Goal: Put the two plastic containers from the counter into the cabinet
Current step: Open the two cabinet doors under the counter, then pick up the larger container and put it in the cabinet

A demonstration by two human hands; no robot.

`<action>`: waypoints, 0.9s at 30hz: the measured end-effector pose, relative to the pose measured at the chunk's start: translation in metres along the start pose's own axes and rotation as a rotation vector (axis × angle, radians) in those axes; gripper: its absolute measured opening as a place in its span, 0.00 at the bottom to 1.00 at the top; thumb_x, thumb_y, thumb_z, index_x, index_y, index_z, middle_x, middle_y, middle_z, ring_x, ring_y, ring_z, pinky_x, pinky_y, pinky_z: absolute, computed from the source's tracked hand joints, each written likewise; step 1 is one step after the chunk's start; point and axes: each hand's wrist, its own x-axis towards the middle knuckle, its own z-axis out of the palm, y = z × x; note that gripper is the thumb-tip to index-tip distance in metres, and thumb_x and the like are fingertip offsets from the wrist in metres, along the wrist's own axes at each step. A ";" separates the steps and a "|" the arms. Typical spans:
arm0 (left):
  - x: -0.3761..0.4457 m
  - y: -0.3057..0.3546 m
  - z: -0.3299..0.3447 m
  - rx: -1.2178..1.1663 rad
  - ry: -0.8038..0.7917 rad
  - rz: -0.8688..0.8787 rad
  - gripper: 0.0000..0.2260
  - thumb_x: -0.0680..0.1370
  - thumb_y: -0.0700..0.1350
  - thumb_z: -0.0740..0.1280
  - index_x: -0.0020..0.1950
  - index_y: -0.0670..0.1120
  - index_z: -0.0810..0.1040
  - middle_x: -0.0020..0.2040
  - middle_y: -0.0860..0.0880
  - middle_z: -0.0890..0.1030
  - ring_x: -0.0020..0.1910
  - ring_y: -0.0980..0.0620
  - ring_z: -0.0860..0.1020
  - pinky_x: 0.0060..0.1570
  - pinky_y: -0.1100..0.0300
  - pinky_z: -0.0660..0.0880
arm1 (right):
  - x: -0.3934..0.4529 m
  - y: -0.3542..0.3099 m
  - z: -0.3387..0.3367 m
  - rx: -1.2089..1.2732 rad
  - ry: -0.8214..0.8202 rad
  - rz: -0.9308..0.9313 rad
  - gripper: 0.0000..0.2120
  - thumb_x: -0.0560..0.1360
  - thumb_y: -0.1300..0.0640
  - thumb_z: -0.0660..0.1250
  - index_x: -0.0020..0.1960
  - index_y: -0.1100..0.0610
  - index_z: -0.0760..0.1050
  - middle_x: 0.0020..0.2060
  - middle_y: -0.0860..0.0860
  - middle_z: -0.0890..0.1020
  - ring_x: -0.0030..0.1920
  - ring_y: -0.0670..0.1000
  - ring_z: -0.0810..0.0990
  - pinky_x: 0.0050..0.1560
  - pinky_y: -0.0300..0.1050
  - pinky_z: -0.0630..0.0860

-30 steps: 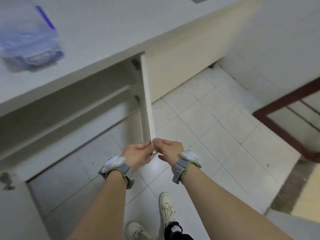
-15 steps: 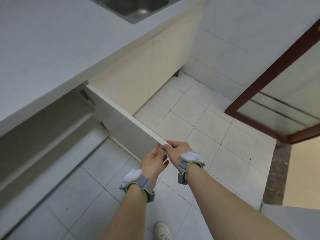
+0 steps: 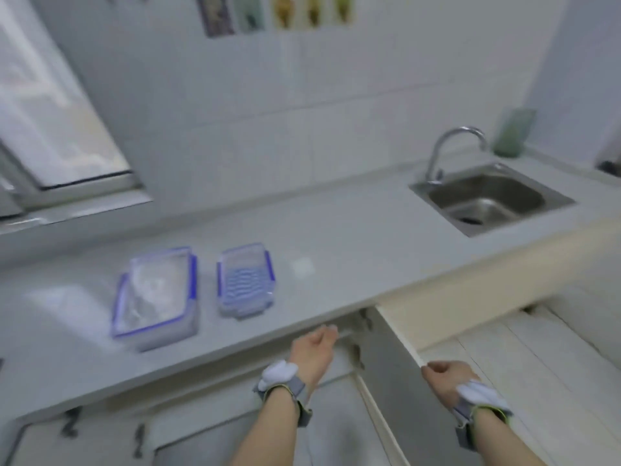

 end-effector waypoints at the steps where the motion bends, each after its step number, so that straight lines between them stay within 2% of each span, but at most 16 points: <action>1: 0.004 0.008 -0.027 0.008 0.059 0.029 0.21 0.80 0.54 0.63 0.58 0.38 0.81 0.61 0.39 0.82 0.65 0.42 0.77 0.68 0.49 0.71 | 0.001 -0.034 0.007 -0.019 -0.006 -0.058 0.24 0.73 0.38 0.64 0.65 0.47 0.80 0.62 0.50 0.84 0.61 0.56 0.82 0.62 0.46 0.77; 3: 0.007 0.019 -0.067 -0.013 0.135 0.062 0.22 0.79 0.57 0.63 0.60 0.40 0.81 0.62 0.43 0.82 0.65 0.45 0.78 0.69 0.50 0.71 | 0.005 -0.086 0.021 0.005 -0.011 -0.162 0.20 0.71 0.38 0.66 0.57 0.45 0.83 0.59 0.48 0.85 0.60 0.54 0.83 0.63 0.45 0.76; 5: 0.015 0.015 -0.120 -0.072 0.222 0.071 0.22 0.78 0.59 0.64 0.62 0.45 0.82 0.64 0.46 0.82 0.64 0.50 0.78 0.65 0.55 0.73 | 0.000 -0.153 0.052 0.028 -0.038 -0.273 0.12 0.70 0.38 0.67 0.45 0.41 0.85 0.51 0.46 0.88 0.52 0.51 0.84 0.59 0.44 0.77; 6: 0.017 0.011 -0.146 -0.093 0.259 0.075 0.21 0.78 0.59 0.64 0.64 0.47 0.81 0.65 0.49 0.81 0.62 0.54 0.78 0.60 0.61 0.73 | -0.003 -0.181 0.069 0.053 -0.058 -0.307 0.11 0.69 0.38 0.68 0.44 0.41 0.84 0.46 0.44 0.87 0.48 0.49 0.83 0.57 0.42 0.75; 7: 0.021 0.006 -0.169 -0.109 0.298 0.073 0.21 0.78 0.58 0.65 0.66 0.47 0.79 0.66 0.50 0.80 0.61 0.58 0.77 0.56 0.66 0.71 | -0.007 -0.207 0.087 0.092 -0.086 -0.343 0.13 0.69 0.39 0.69 0.48 0.43 0.85 0.44 0.43 0.86 0.47 0.48 0.82 0.56 0.41 0.74; 10: 0.038 -0.020 -0.247 -0.179 0.408 0.032 0.24 0.80 0.53 0.65 0.73 0.43 0.71 0.71 0.48 0.75 0.64 0.55 0.75 0.55 0.75 0.65 | -0.023 -0.277 0.150 0.172 -0.133 -0.433 0.17 0.71 0.44 0.73 0.57 0.50 0.85 0.51 0.48 0.88 0.52 0.49 0.83 0.58 0.41 0.74; 11: 0.046 -0.031 -0.271 -0.186 0.450 0.013 0.26 0.80 0.53 0.65 0.74 0.43 0.69 0.72 0.47 0.74 0.65 0.53 0.75 0.57 0.76 0.65 | -0.026 -0.296 0.171 0.181 -0.153 -0.449 0.18 0.72 0.45 0.73 0.58 0.51 0.84 0.53 0.49 0.87 0.53 0.48 0.83 0.59 0.41 0.73; 14: 0.066 -0.060 -0.330 -0.188 0.575 -0.045 0.28 0.79 0.56 0.65 0.76 0.47 0.67 0.74 0.47 0.72 0.71 0.47 0.72 0.68 0.61 0.65 | -0.032 -0.339 0.222 0.198 -0.194 -0.456 0.22 0.73 0.46 0.73 0.64 0.54 0.81 0.56 0.51 0.86 0.56 0.50 0.83 0.60 0.41 0.73; 16: 0.086 -0.080 -0.360 -0.171 0.623 -0.057 0.28 0.78 0.57 0.65 0.76 0.48 0.67 0.74 0.47 0.71 0.72 0.45 0.71 0.70 0.57 0.65 | -0.029 -0.361 0.251 0.211 -0.228 -0.437 0.26 0.73 0.46 0.73 0.68 0.55 0.77 0.61 0.53 0.84 0.62 0.52 0.81 0.63 0.41 0.71; 19: 0.111 -0.102 -0.383 -0.134 0.596 -0.079 0.29 0.78 0.59 0.64 0.77 0.50 0.65 0.75 0.47 0.70 0.73 0.44 0.69 0.70 0.55 0.65 | -0.021 -0.380 0.278 0.226 -0.242 -0.400 0.30 0.75 0.47 0.72 0.74 0.58 0.70 0.69 0.56 0.79 0.68 0.54 0.77 0.63 0.40 0.67; 21: 0.128 -0.117 -0.392 -0.130 0.552 -0.086 0.31 0.77 0.61 0.64 0.77 0.50 0.65 0.75 0.48 0.71 0.72 0.45 0.71 0.69 0.56 0.67 | -0.011 -0.387 0.296 0.201 -0.213 -0.384 0.32 0.76 0.47 0.71 0.76 0.58 0.67 0.71 0.58 0.76 0.70 0.56 0.75 0.68 0.43 0.67; 23: 0.145 -0.129 -0.394 -0.144 0.506 -0.080 0.32 0.75 0.62 0.64 0.76 0.49 0.66 0.68 0.52 0.77 0.67 0.49 0.76 0.63 0.61 0.69 | -0.001 -0.392 0.308 0.145 -0.182 -0.376 0.34 0.76 0.45 0.69 0.77 0.57 0.64 0.72 0.58 0.75 0.71 0.59 0.74 0.74 0.53 0.68; 24: 0.152 -0.134 -0.393 -0.156 0.486 -0.072 0.33 0.73 0.63 0.64 0.75 0.49 0.68 0.60 0.57 0.81 0.60 0.54 0.79 0.58 0.65 0.70 | 0.003 -0.393 0.314 0.120 -0.172 -0.370 0.35 0.76 0.44 0.68 0.78 0.57 0.63 0.72 0.58 0.74 0.71 0.60 0.73 0.74 0.56 0.68; 26: 0.168 -0.146 -0.388 -0.142 0.461 -0.042 0.31 0.70 0.64 0.63 0.70 0.51 0.74 0.44 0.63 0.82 0.43 0.62 0.80 0.46 0.69 0.73 | 0.014 -0.395 0.324 0.123 -0.152 -0.344 0.34 0.77 0.44 0.67 0.78 0.57 0.63 0.71 0.58 0.75 0.70 0.61 0.74 0.73 0.58 0.69; 27: 0.174 -0.152 -0.384 -0.143 0.450 -0.033 0.29 0.70 0.63 0.63 0.69 0.53 0.75 0.43 0.61 0.82 0.41 0.61 0.80 0.45 0.68 0.74 | 0.020 -0.394 0.329 0.145 -0.135 -0.325 0.33 0.77 0.44 0.67 0.77 0.57 0.65 0.70 0.58 0.76 0.68 0.61 0.75 0.72 0.58 0.70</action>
